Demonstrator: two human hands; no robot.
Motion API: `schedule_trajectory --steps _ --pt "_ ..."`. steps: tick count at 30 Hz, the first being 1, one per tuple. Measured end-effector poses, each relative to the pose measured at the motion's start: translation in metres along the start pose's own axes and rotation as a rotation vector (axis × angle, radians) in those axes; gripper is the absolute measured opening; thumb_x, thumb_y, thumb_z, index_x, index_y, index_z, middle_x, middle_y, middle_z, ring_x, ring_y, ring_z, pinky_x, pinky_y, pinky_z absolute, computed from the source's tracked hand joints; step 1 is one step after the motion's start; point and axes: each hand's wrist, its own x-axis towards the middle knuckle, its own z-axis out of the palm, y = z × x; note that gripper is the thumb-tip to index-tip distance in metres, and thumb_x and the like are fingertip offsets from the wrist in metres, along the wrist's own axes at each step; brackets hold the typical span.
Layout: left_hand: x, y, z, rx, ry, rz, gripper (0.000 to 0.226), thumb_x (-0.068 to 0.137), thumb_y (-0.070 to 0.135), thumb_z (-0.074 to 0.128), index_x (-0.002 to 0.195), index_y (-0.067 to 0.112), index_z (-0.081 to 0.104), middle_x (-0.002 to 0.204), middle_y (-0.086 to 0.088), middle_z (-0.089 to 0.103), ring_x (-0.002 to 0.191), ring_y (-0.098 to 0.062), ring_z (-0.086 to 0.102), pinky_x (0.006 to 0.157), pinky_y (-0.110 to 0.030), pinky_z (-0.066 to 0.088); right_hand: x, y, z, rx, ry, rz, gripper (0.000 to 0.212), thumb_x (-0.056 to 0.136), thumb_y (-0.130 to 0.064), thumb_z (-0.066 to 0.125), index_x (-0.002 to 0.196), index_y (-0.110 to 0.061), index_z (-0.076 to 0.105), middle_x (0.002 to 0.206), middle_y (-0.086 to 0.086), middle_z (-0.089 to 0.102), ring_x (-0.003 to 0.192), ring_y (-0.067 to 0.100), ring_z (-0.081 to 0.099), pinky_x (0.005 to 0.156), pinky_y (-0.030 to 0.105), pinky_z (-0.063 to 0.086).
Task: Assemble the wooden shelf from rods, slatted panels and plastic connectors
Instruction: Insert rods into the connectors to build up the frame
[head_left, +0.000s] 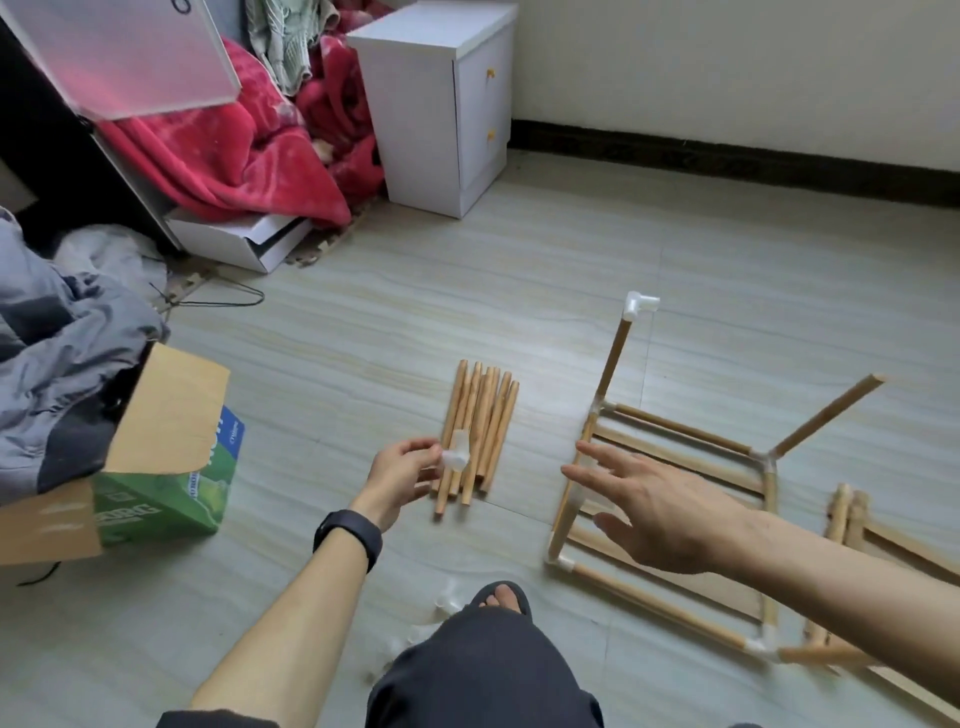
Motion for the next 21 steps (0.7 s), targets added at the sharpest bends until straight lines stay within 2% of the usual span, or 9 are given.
schedule_trajectory --steps 2,4,6,9,12,17,19,21 --pt "-0.017 0.057 0.025 -0.071 -0.140 0.089 0.014 0.098 0.019 0.066 0.111 0.017 0.069 0.085 0.003 0.072 0.075 -0.012 0.068 0.067 -0.025 0.053 -0.004 0.003 -0.010 0.087 0.036 0.016 0.057 0.102 -0.049 0.048 0.155 -0.042 0.030 0.167 -0.011 0.018 0.145 0.014 0.038 0.115 0.036 0.040" --pt "-0.040 0.104 0.053 -0.111 -0.277 0.173 0.013 0.097 0.019 0.066 0.110 0.018 0.069 0.083 0.005 0.073 0.073 -0.011 0.069 0.067 -0.024 0.053 -0.009 0.010 -0.020 0.248 0.121 0.060 0.055 0.100 -0.052 0.051 0.151 -0.035 0.041 0.158 -0.007 0.039 0.138 0.013 0.046 0.114 0.033 0.040" --pt "-0.065 0.138 0.083 -0.139 -0.407 0.239 0.015 0.096 0.018 0.066 0.111 0.018 0.068 0.086 0.003 0.073 0.074 -0.013 0.069 0.067 -0.025 0.052 -0.017 0.018 -0.033 0.558 0.260 0.141 0.058 0.096 -0.057 0.055 0.147 -0.031 0.047 0.143 -0.004 0.056 0.122 0.010 0.060 0.107 0.032 0.048" --pt "-0.096 0.166 0.128 -0.117 -0.554 0.292 0.022 0.093 0.016 0.069 0.115 0.015 0.067 0.095 -0.002 0.074 0.080 -0.016 0.068 0.069 -0.026 0.052 -0.035 0.032 -0.053 1.110 0.482 0.224 0.067 0.083 -0.068 0.055 0.141 -0.035 0.049 0.122 0.000 0.071 0.101 0.012 0.072 0.093 0.037 0.058" --pt "-0.115 0.175 0.171 -0.057 -0.602 0.306 0.024 0.092 0.014 0.071 0.116 0.013 0.067 0.097 -0.002 0.074 0.081 -0.015 0.067 0.070 -0.027 0.052 -0.058 0.051 -0.067 1.473 0.625 0.165 0.050 0.089 -0.055 0.058 0.135 -0.036 0.053 0.110 0.000 0.076 0.095 0.022 0.076 0.074 0.030 0.061" --pt "-0.127 0.173 0.231 0.041 -0.588 0.292 0.024 0.091 0.017 0.073 0.115 0.013 0.070 0.095 0.002 0.075 0.082 -0.014 0.066 0.078 -0.032 0.049 -0.081 0.080 -0.056 1.611 0.873 0.189 0.037 0.081 -0.045 0.076 0.117 -0.033 0.071 0.110 0.006 0.076 0.099 0.022 0.074 0.079 0.028 0.059" --pt "-0.126 0.170 0.250 0.109 -0.578 0.309 0.025 0.089 0.020 0.076 0.113 0.014 0.071 0.093 0.003 0.076 0.080 -0.012 0.067 0.077 -0.030 0.049 -0.086 0.090 -0.045 1.665 0.925 0.174 0.039 0.077 -0.050 0.084 0.112 -0.036 0.074 0.112 0.006 0.075 0.102 0.022 0.074 0.082 0.029 0.059" --pt "-0.122 0.168 0.266 0.179 -0.567 0.326 0.024 0.088 0.023 0.078 0.111 0.017 0.072 0.097 0.002 0.077 0.080 -0.010 0.069 0.073 -0.028 0.050 -0.088 0.099 -0.034 1.668 0.965 0.194 0.042 0.078 -0.049 0.085 0.115 -0.035 0.074 0.114 0.006 0.075 0.102 0.022 0.074 0.084 0.030 0.059"
